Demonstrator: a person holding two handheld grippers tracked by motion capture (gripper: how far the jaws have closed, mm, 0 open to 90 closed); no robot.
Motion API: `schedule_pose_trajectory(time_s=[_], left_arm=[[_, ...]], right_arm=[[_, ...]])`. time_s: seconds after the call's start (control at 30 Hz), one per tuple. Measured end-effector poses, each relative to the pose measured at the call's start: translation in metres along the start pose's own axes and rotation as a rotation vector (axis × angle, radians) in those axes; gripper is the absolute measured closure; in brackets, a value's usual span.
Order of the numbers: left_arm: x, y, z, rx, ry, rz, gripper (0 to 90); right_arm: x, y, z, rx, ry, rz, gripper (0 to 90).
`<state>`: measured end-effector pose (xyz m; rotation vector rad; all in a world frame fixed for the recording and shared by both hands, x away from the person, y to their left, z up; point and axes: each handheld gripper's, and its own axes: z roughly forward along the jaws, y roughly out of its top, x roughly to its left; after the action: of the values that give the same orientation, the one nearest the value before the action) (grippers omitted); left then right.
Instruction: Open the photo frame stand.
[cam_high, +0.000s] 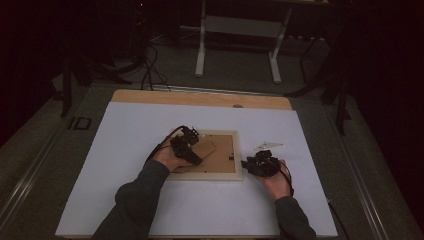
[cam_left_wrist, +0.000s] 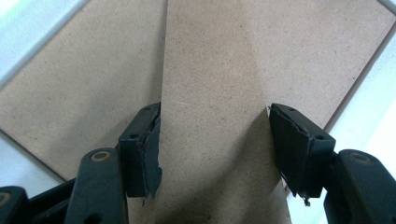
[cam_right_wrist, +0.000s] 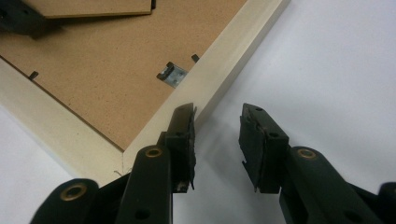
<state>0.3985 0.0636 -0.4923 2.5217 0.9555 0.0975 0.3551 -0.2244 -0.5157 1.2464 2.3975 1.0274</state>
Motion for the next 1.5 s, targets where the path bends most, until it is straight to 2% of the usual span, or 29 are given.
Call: schedule_pose_trajectory(time_s=[0.4,0.6,0.8,0.87,1.2,1.4,1.5], left_arm=[[-0.006,0.0,-0.005,-0.031,0.041,0.026,39.0],[-0.011,0.0,-0.006,-0.034,0.077,0.054,39.1],[-0.017,0.001,-0.01,-0.054,0.114,0.08,39.1],[-0.02,0.001,-0.011,-0.062,0.127,0.088,39.1],[-0.029,-0.001,-0.018,-0.099,0.18,0.124,39.1],[-0.034,-0.003,-0.019,-0.109,0.209,0.145,39.1],[-0.037,-0.003,-0.02,-0.111,0.224,0.153,39.1]], right_arm=[[-0.002,0.002,-0.002,-0.008,0.001,0.007,64.3],[-0.002,0.004,-0.005,-0.019,0.004,0.008,64.3],[-0.003,0.011,-0.007,-0.024,0.002,-0.001,64.3],[-0.005,0.016,-0.008,-0.035,0.017,0.009,64.3],[-0.008,0.029,-0.007,-0.041,0.03,0.011,64.3],[-0.01,0.036,-0.002,-0.024,0.036,0.016,64.0],[-0.012,0.04,0.0,-0.019,0.057,0.031,63.2]])
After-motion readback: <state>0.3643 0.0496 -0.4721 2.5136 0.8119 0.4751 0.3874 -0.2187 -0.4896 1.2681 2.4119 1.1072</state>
